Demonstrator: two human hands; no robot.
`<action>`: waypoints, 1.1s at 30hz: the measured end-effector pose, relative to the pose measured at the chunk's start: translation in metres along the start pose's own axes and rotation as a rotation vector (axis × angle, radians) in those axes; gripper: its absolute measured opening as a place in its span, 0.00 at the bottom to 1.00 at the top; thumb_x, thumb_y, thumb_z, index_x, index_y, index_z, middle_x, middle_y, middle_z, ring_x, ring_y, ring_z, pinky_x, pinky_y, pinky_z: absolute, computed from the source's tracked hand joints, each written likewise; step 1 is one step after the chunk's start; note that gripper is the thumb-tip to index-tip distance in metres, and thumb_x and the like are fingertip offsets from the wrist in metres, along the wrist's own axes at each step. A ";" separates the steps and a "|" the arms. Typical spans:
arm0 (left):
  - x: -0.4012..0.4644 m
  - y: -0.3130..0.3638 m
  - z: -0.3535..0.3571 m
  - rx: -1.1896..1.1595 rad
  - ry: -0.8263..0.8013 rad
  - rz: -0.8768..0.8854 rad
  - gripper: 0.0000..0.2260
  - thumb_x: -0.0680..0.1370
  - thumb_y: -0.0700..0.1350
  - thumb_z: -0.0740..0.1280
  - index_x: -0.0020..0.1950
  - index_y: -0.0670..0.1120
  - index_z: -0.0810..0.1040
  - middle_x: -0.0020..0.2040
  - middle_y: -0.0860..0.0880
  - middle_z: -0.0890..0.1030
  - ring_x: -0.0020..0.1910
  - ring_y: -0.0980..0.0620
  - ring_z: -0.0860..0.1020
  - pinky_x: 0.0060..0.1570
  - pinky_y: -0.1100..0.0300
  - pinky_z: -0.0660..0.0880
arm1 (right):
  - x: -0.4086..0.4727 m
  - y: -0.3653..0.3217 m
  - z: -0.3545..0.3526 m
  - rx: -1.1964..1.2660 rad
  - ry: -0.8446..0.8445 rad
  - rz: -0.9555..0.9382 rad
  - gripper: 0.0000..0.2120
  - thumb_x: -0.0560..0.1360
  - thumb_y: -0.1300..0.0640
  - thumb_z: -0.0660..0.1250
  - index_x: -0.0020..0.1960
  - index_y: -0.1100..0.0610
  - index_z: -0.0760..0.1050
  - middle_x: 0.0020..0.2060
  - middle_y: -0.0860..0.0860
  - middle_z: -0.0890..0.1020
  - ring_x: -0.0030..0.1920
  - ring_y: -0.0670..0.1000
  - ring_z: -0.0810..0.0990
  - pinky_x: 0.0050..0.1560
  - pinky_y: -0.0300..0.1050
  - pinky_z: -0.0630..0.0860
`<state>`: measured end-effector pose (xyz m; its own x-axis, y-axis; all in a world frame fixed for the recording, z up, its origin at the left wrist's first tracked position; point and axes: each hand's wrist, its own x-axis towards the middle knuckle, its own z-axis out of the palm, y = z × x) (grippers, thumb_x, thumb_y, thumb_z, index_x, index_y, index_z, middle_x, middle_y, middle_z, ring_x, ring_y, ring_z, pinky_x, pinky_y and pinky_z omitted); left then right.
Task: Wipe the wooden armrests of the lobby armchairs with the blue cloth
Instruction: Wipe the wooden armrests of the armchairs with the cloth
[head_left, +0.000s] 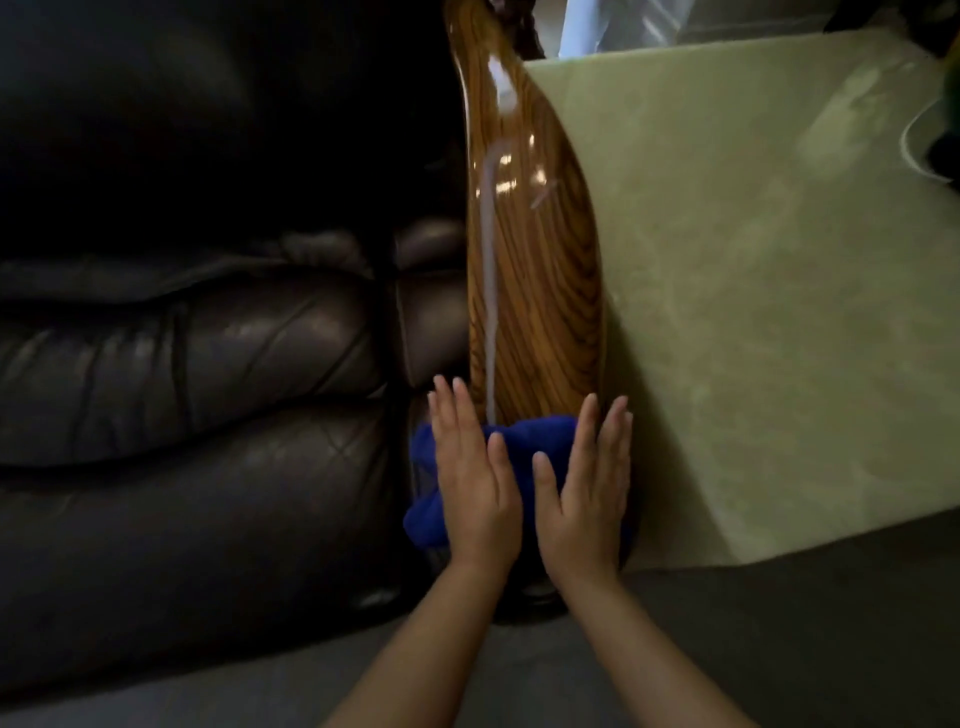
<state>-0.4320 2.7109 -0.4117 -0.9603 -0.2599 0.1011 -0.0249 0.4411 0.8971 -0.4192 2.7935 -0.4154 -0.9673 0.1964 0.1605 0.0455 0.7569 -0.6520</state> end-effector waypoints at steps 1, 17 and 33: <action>0.007 -0.004 0.005 0.027 0.025 0.022 0.23 0.79 0.51 0.48 0.72 0.56 0.42 0.75 0.58 0.42 0.75 0.61 0.41 0.76 0.53 0.47 | 0.004 0.003 0.005 -0.003 0.042 -0.008 0.31 0.77 0.44 0.50 0.74 0.51 0.41 0.74 0.54 0.43 0.75 0.53 0.43 0.74 0.54 0.48; 0.072 0.000 -0.010 0.114 -0.055 0.281 0.27 0.79 0.50 0.51 0.74 0.49 0.40 0.76 0.46 0.36 0.74 0.57 0.35 0.72 0.56 0.38 | 0.071 -0.001 -0.008 -0.191 0.012 -0.213 0.29 0.77 0.39 0.48 0.74 0.46 0.43 0.76 0.57 0.45 0.76 0.57 0.43 0.70 0.67 0.48; 0.167 0.033 0.009 0.221 -0.197 0.172 0.27 0.80 0.49 0.51 0.70 0.60 0.34 0.71 0.63 0.32 0.71 0.66 0.31 0.64 0.70 0.35 | 0.181 -0.038 -0.005 -0.395 -0.173 -0.187 0.29 0.76 0.44 0.44 0.74 0.48 0.40 0.75 0.54 0.42 0.75 0.56 0.41 0.72 0.65 0.48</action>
<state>-0.5956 2.6901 -0.3693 -0.9904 -0.0047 0.1383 0.1026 0.6454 0.7569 -0.5943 2.8033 -0.3578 -0.9938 -0.0479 0.1004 -0.0750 0.9551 -0.2867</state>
